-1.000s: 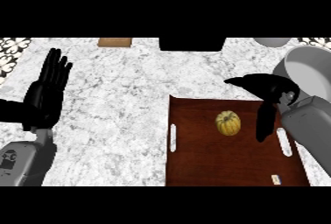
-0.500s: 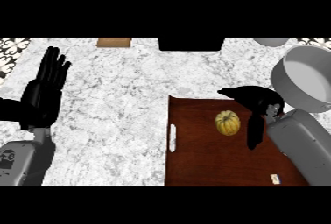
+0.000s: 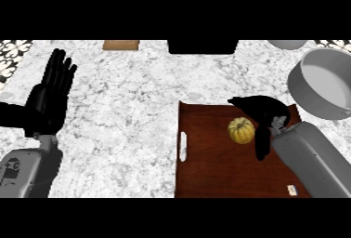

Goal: Pick the squash from the tray and place it in the pot

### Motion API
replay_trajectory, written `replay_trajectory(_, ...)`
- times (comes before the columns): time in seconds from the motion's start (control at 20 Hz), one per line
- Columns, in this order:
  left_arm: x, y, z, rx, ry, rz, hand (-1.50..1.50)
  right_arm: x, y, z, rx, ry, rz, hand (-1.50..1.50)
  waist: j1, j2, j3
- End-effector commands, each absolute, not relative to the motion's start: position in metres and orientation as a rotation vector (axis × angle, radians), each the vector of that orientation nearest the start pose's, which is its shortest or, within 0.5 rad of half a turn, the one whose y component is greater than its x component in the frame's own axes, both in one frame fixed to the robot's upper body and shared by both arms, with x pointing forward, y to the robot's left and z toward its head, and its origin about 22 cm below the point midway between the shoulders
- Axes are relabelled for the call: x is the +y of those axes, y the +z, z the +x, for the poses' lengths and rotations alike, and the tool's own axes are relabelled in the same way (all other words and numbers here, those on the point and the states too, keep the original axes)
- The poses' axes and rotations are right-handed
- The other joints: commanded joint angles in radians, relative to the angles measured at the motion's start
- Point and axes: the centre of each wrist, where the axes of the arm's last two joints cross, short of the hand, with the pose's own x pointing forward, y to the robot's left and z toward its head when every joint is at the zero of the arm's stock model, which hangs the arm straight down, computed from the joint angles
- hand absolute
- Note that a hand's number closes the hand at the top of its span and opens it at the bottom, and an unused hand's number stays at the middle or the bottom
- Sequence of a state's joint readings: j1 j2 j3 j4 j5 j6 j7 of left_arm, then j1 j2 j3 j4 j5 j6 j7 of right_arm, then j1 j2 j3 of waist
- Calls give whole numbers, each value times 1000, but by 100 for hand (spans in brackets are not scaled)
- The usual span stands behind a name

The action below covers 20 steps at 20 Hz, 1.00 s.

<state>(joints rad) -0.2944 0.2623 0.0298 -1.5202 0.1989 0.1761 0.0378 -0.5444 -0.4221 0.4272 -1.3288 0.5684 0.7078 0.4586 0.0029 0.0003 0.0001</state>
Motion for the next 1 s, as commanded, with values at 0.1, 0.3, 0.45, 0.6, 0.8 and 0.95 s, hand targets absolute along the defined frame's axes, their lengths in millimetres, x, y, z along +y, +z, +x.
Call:
replay_trajectory(0.1, 258, 92, 319, -1762, 39, 118, 0, -196, 54, 346, -748, 1558, -552, -150, 1, 1, 0)
replay_trajectory(0.3, 274, 71, 321, -1765, 60, 82, 0, -206, 32, 339, -750, 1571, -563, -150, -2, 2, 0)
replay_trajectory(0.45, 273, 76, 309, -1746, 40, 109, 0, -211, 27, 331, -774, 1574, -539, -150, -2, 0, 0)
replay_trajectory(0.6, 269, 82, 291, -1767, 51, 133, 0, -208, 13, 348, -762, 1579, -511, -150, 6, 0, 0)
replay_trajectory(0.8, 268, 77, 321, -1765, 56, 125, 0, -203, -11, 338, -798, 1573, -463, -150, -2, 1, 0)
replay_trajectory(0.95, 270, 79, 304, -1779, 44, 119, 0, -197, -1, 352, -874, 1677, -400, 150, 14, 3, 1)
